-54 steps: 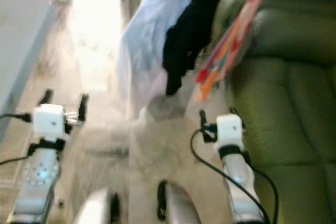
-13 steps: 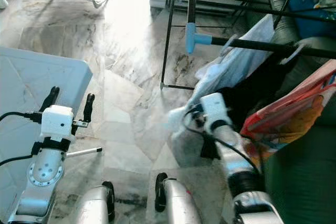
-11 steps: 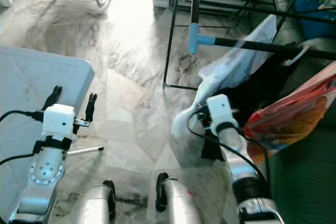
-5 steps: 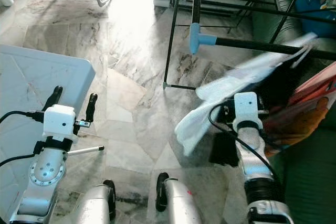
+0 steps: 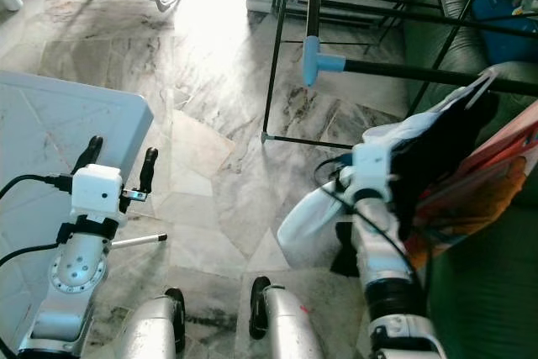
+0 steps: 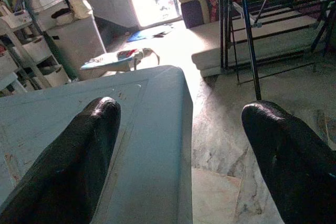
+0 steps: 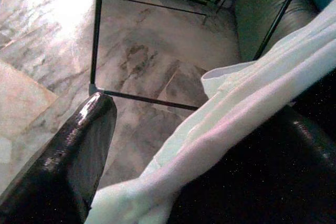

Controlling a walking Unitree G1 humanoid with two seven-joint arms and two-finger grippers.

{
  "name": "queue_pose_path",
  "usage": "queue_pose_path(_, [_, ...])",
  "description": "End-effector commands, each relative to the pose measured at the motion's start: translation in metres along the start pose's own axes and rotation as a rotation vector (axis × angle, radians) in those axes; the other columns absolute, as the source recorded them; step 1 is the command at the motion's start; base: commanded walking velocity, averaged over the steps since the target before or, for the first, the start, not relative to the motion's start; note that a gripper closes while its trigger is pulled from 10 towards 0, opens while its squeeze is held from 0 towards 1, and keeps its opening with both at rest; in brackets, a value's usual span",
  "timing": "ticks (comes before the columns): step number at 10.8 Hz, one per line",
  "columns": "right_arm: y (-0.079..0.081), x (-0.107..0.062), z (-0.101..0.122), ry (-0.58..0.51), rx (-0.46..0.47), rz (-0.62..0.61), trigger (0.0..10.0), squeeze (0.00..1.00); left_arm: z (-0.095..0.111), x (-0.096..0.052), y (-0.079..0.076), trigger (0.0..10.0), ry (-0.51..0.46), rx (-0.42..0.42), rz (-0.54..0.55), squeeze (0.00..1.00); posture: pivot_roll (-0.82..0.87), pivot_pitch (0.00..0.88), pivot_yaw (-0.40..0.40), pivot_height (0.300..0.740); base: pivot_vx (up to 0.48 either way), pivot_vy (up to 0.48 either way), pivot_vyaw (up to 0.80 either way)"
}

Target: Hang hanger

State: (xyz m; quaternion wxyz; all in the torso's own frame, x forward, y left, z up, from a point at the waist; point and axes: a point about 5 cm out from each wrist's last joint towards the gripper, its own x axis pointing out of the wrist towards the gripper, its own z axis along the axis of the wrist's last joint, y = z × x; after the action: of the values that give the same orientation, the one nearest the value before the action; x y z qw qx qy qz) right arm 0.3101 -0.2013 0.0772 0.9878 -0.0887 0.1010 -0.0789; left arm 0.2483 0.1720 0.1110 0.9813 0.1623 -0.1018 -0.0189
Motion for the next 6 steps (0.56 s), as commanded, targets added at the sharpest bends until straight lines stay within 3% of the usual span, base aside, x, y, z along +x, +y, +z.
queue_pose_path(1, [-0.012,-0.004,0.0,-0.02,-0.018,-0.069,10.0,0.0,-0.026,-0.013,-0.005,10.0,0.145,-0.011,-0.026,0.0,0.06,0.269,-0.115,0.74,0.0,0.0,0.0])
queue_pose_path(3, [-0.027,-0.004,0.008,-0.064,-0.075,-0.158,10.0,0.0,-0.027,-0.012,-0.008,10.0,0.142,-0.023,-0.036,0.0,0.04,0.262,-0.113,0.74,0.0,0.0,0.0])
queue_pose_path(5, [-0.035,0.005,0.006,-0.02,-0.028,-0.199,10.0,0.0,-0.026,-0.009,-0.011,10.0,0.138,-0.029,-0.054,0.0,0.04,0.26,-0.108,0.74,0.0,0.0,0.0])
queue_pose_path(6, [-0.037,0.014,0.01,-0.013,-0.004,-0.199,0.0,0.0,-0.027,-0.008,-0.011,10.0,0.138,-0.032,-0.065,0.0,0.05,0.259,-0.107,0.74,0.0,0.0,0.0])
